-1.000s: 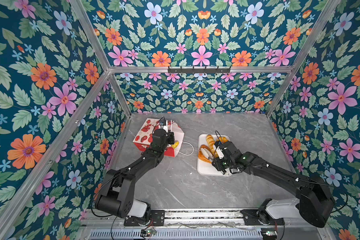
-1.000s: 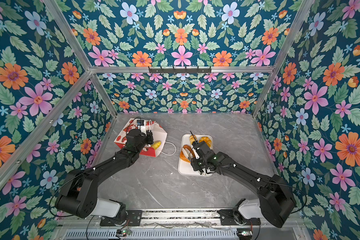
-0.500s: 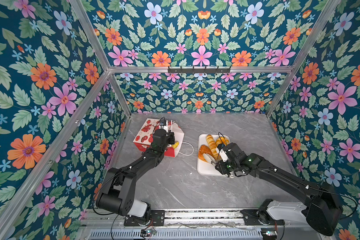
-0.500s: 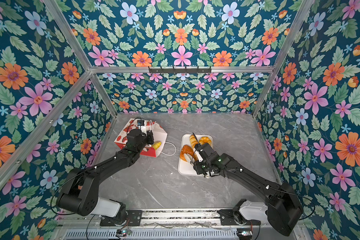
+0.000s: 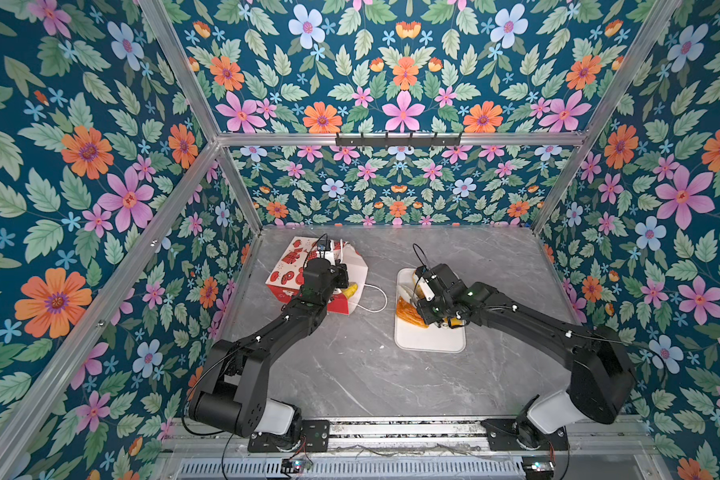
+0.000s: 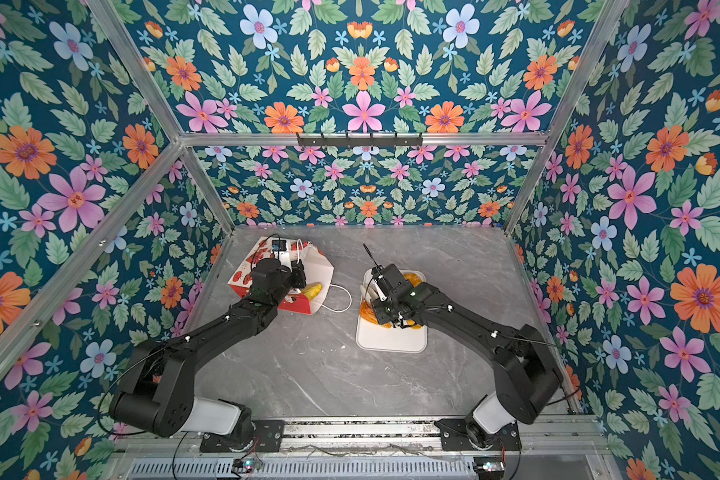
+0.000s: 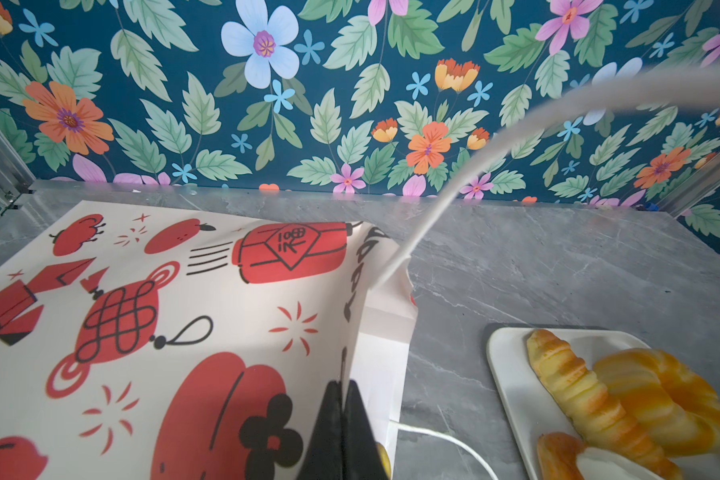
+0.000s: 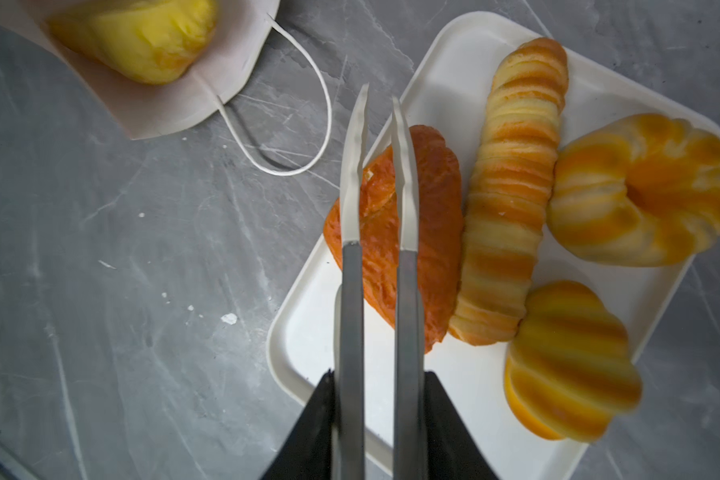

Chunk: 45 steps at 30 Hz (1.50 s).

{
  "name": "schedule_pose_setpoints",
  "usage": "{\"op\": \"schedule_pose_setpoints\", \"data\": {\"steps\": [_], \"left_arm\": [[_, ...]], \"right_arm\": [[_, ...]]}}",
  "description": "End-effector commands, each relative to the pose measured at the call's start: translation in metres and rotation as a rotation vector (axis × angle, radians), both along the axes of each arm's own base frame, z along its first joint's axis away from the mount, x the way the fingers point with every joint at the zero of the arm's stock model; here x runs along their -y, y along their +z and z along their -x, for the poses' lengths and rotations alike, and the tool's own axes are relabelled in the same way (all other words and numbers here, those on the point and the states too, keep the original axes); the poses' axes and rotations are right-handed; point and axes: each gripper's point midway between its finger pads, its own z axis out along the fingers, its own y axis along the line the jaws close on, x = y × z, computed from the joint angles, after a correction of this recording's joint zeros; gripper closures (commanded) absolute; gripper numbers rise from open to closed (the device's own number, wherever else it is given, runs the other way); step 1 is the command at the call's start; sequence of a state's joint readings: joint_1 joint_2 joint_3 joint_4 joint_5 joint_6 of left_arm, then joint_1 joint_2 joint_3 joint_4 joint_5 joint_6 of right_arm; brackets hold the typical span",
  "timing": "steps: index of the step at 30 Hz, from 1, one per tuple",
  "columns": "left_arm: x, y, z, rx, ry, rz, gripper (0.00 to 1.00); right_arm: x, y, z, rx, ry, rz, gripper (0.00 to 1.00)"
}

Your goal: Take the fake bread out of the paper bag

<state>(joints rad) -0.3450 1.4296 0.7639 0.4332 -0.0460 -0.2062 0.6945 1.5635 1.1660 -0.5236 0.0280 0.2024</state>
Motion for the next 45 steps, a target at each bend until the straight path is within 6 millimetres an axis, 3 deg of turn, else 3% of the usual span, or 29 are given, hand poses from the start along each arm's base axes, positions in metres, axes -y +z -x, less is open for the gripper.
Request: {"op": "schedule_pose_setpoints", "data": {"steps": [1, 10, 16, 25, 38, 45], "left_arm": [[0.001, 0.005, 0.0, 0.015, -0.002, 0.016, 1.0], [-0.002, -0.002, 0.0, 0.005, 0.009, 0.005, 1.0], [-0.001, -0.004, -0.002, 0.002, 0.004, 0.014, 1.0], [-0.001, -0.004, -0.001, 0.001, 0.002, 0.015, 1.0], [-0.001, -0.004, 0.001, 0.003, 0.001, 0.021, 1.0], [-0.001, -0.005, 0.001, 0.001, -0.001, 0.024, 1.0]], "right_arm": [[0.012, -0.013, 0.008, -0.056, 0.022, 0.099, 0.67], [0.029, -0.017, 0.045, -0.185, 0.056, 0.136, 0.67], [0.029, -0.022, 0.068, -0.25, 0.081, 0.088, 0.68], [0.03, -0.012, 0.07, -0.235, 0.072, 0.08, 0.69], [0.042, -0.037, 0.106, -0.353, 0.045, 0.065, 0.7], [0.048, -0.023, 0.105, -0.313, 0.032, 0.066, 0.7]]}}
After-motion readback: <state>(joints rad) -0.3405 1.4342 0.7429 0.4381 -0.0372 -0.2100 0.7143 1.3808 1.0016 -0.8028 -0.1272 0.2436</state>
